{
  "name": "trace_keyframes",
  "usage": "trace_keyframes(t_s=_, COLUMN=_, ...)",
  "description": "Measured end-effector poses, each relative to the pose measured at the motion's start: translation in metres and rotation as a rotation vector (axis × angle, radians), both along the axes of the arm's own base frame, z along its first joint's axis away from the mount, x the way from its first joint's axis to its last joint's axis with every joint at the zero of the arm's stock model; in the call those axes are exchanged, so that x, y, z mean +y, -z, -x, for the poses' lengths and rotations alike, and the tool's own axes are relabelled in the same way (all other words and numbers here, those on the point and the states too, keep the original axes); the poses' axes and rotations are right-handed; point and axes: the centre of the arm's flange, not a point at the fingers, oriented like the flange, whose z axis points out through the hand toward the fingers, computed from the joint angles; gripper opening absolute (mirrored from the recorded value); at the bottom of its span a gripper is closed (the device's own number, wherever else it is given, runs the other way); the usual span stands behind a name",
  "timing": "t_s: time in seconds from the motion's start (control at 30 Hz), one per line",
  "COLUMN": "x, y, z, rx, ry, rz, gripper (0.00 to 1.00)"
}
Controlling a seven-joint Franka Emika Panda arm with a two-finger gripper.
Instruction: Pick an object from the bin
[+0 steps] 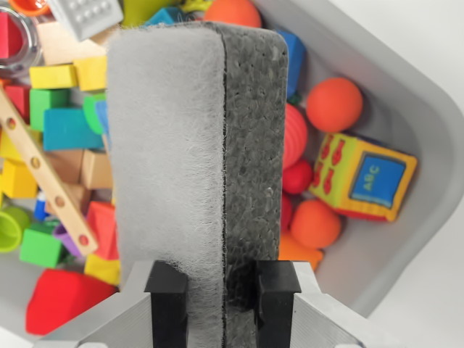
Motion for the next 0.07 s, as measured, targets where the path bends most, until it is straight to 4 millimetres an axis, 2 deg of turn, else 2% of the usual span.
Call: trace_keyframes(t_s=0.07, x=0.0, y=0.0, z=0.0, rx=0.0, ry=0.0, rz=0.0, gripper=0.0)
